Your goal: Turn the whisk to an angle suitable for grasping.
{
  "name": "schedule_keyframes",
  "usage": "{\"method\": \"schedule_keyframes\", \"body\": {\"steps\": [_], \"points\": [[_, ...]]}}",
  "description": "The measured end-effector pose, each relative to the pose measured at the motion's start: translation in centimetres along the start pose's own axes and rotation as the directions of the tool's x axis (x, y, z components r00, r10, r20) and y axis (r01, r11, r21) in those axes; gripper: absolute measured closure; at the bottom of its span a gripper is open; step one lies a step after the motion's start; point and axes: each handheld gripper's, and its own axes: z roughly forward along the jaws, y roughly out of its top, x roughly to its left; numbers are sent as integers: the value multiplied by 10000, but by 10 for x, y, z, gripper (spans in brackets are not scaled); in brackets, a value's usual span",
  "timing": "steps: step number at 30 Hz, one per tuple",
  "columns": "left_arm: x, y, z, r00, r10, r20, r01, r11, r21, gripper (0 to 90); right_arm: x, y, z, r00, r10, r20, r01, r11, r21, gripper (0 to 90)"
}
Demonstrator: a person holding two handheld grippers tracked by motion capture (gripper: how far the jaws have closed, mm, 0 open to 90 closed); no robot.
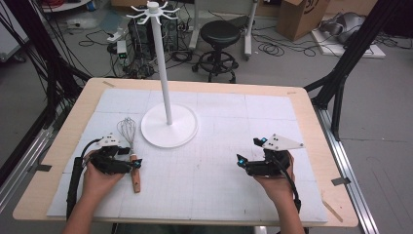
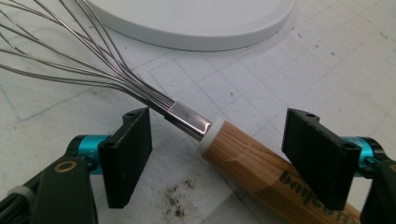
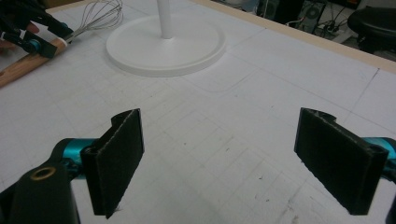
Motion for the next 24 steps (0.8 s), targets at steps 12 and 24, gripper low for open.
{"method": "schedule_keyframes", "body": {"steps": [12,24], "points": [[-3,-8,-13,9999,-154,-62,155,9998,152,398,2,1,0,9999,-139,22,139,9999,96,150],[3,-8,-20,9995,-309,-103,313,9987,407,567,3,1,2,9998,-196,18,196,9996,193,150]]}}
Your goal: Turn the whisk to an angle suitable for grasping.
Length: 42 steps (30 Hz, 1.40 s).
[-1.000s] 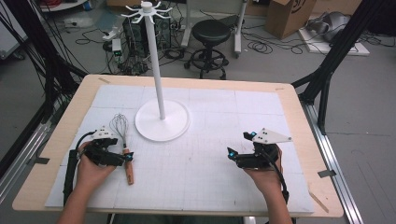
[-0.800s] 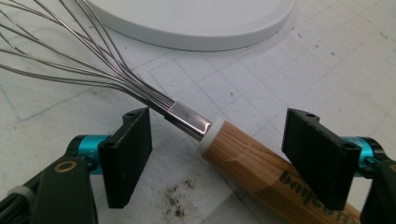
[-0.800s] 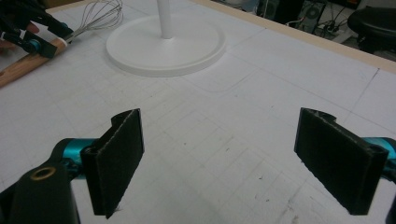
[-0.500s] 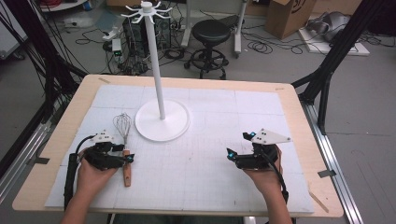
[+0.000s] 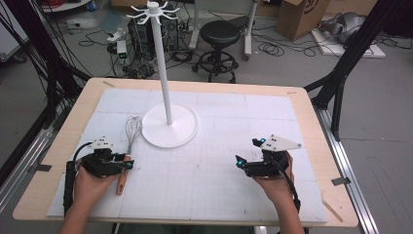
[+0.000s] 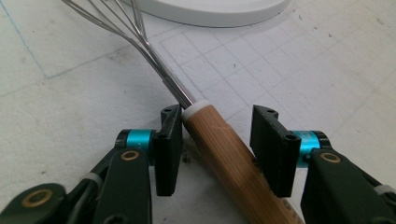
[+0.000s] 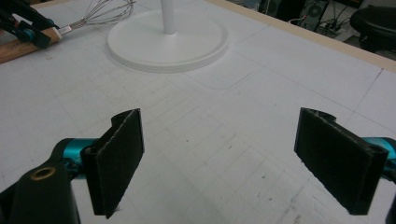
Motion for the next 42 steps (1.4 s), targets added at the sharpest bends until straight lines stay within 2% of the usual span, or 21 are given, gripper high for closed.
{"method": "schedule_keyframes", "body": {"steps": [9,13,16,17,18,20,26,28,31,38,42], "points": [[2,1,-3,9997,-250,6,249,9995,185,617,2,0,2,10000,-51,3,51,9999,113,150],[3,2,-6,9994,-162,-291,171,9994,316,642,2,0,2,10000,-74,-2,74,9999,119,150],[5,2,-13,9967,-38,-809,64,9995,317,685,2,0,2,9999,-101,25,101,9998,154,150],[7,1,-16,9963,-27,-861,50,9996,264,714,2,0,2,10000,-75,19,75,9999,152,150],[8,1,-18,9983,223,-531,-216,9997,135,733,2,0,2,9999,-99,20,99,9998,151,150],[8,2,-21,9969,314,-723,-311,9995,59,734,3,0,4,10000,-96,5,96,9998,183,150],[6,6,-24,9965,431,-709,-442,9989,-143,735,4,0,5,9999,-115,-26,116,9997,218,150],[6,7,-25,9973,423,-601,-427,9991,-50,735,4,0,5,10000,-91,-28,92,9997,217,150],[6,8,-27,9959,750,-498,-753,9971,-46,735,4,0,5,9999,-120,-28,121,9997,227,150],[5,9,-26,9973,729,-91,-729,9973,67,736,5,0,6,9998,-171,-67,173,9996,241,150],[1,12,-28,9940,1092,79,-1092,9940,-51,736,5,0,5,9999,-153,-64,154,9997,208,151]]}}
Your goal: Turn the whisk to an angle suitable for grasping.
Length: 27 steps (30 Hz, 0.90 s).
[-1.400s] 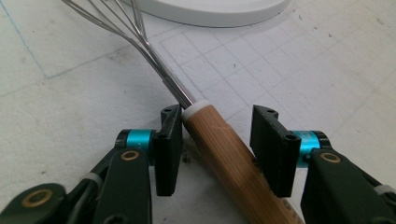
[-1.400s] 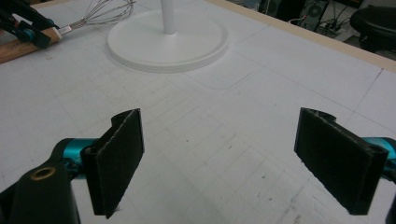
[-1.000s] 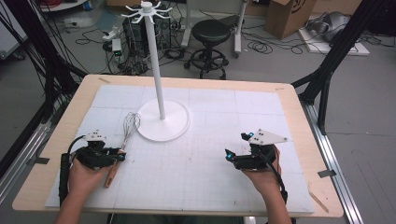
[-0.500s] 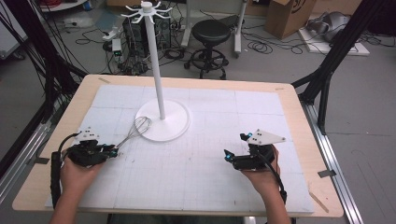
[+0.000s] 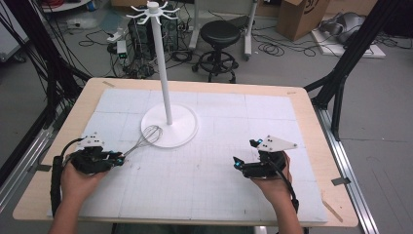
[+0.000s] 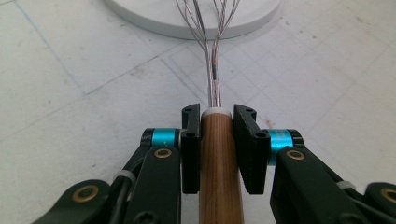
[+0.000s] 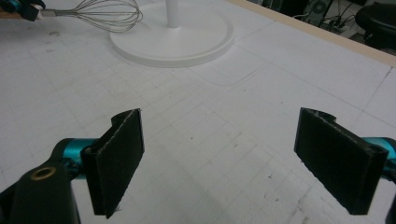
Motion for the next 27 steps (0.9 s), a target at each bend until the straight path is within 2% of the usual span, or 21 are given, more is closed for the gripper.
{"method": "schedule_keyframes", "body": {"steps": [6,9,11,12,16,17,20,23,26,27], "points": [[-11,8,1,9970,621,471,-614,9980,-147,736,0,0,1,10000,2,-35,-2,10000,63,151],[-21,13,5,9913,1055,787,-1059,9944,12,736,0,0,1,10000,-30,-21,30,10000,70,151],[-29,17,11,9849,1398,1024,-1406,9901,8,735,1,0,1,10000,-25,-10,25,10000,68,151],[-34,19,14,9825,1447,1175,-1457,9893,4,736,1,0,1,10000,-29,-8,29,10000,71,152],[-54,27,36,9619,1862,2001,-1892,9819,-44,735,1,0,1,10000,-45,14,45,10000,71,152],[-60,29,44,9574,1987,2095,-2030,9792,-8,735,1,0,1,9999,-101,-3,101,9999,67,152],[-79,37,70,9386,2436,2443,-2557,9666,189,735,2,1,2,10000,-59,-17,59,10000,80,152],[-97,46,92,9154,2940,2748,-3097,9507,146,734,2,1,1,9999,-144,-7,144,9999,70,152],[-109,55,109,8975,3242,2990,-3407,9402,33,735,2,1,0,9999,-137,45,137,9999,47,152],[-113,56,114,8937,3232,3111,-3406,9402,16,735,1,1,-1,9999,-90,52,90,9999,59,152]]}}
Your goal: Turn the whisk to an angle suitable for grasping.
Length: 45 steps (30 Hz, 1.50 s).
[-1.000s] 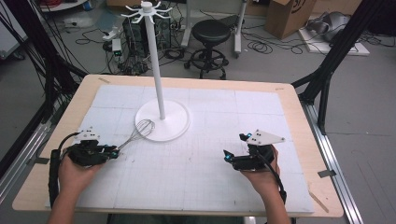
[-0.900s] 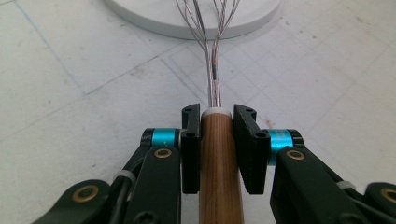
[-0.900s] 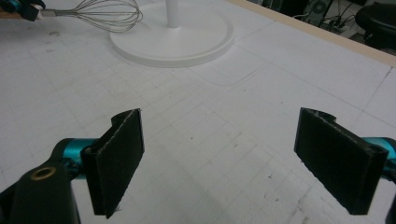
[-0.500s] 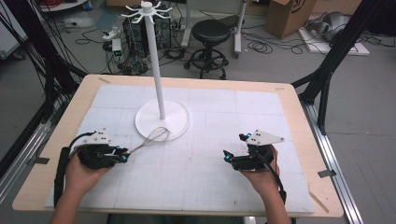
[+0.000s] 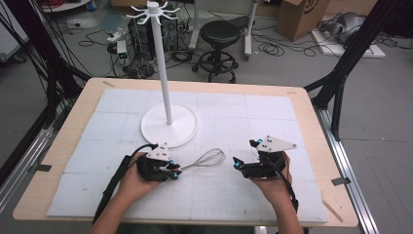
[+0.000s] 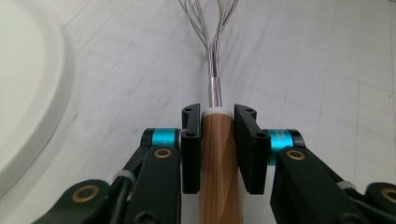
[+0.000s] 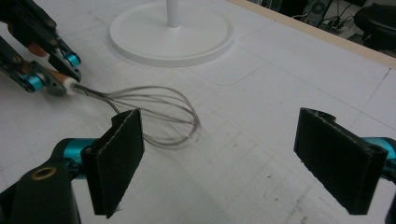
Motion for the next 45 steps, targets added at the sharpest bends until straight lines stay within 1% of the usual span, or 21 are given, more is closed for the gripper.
{"method": "schedule_keyframes", "body": {"steps": [1,3,4,6,8,9,11,12,15,17,20,22,25,27,30,33,36,37,40,43,45], "points": [[-1,3,6,9999,123,15,-123,9999,19,734,-1,0,0,10000,17,-14,-17,10000,-39,152],[-1,5,13,9999,100,109,-100,9999,5,734,-2,0,-1,10000,35,7,-35,10000,-64,152],[-1,5,14,9999,75,109,-73,9999,-155,734,-2,-1,-1,10000,47,3,-47,10000,-58,152],[0,5,16,9999,28,129,-26,9998,-193,733,-3,-1,-2,10000,27,6,-27,10000,-78,152],[0,5,15,10000,-30,-1,30,9998,-219,721,-3,-1,-2,10000,24,-4,-24,10000,-66,152],[0,5,14,9998,118,-163,-119,9999,-53,699,-3,-1,-2,10000,32,-5,-33,10000,-70,152],[0,5,12,9999,28,-164,-28,10000,-39,606,-3,-1,-1,10000,54,-15,-54,10000,-66,152],[1,5,9,9998,47,-178,-47,10000,0,576,-3,-1,-1,10000,61,-8,-61,10000,-50,152],[1,4,1,9995,-163,-265,154,9993,-336,483,-2,-1,-1,10000,-12,-18,12,10000,-48,152],[1,1,-8,9990,-320,-296,302,9978,-591,443,-2,-1,-1,10000,-8,-22,8,10000,-44,152],[4,-2,-23,9985,-419,-357,384,9950,-921,401,0,0,-1,10000,-35,-50,35,10000,-6,152],[7,-6,-34,9975,-507,-495,444,9917,-1205,389,0,0,0,9999,-73,-69,74,10000,17,152],[13,-14,-52,9931,-853,-802,716,9844,-1608,368,2,0,1,9999,-97,-131,97,10000,6,152],[19,-19,-63,9897,-1118,-896,944,9791,-1800,332,2,1,0,9999,-109,-128,109,9999,12,152],[26,-28,-79,9861,-1303,-1032,1061,9714,-2127,288,2,1,-2,9999,-116,-92,116,9999,17,152],[33,-35,-92,9823,-1513,-1106,1198,9606,-2507,256,3,0,-4,9999,-99,-75,99,9999,34,152],[37,-40,-101,9793,-1583,-1264,1216,9585,-2578,203,5,1,-6,9999,-121,-83,122,9999,78,152],[37,-41,-103,9776,-1657,-1297,1268,9558,-2653,187,6,2,-7,9999,-80,-91,80,9999,63,152],[39,-44,-107,9739,-1692,-1516,1243,9553,-2682,135,6,4,-8,10000,-34,-74,34,10000,3,152],[40,-46,-110,9669,-1869,-1735,1361,9535,-2688,65,8,7,-5,9999,-50,-107,50,10000,-24,152],[41,-49,-113,9634,-1942,-1847,1392,9515,-2743,58,10,10,-1,9997,-116,-194,115,9999,-17,152]]}}
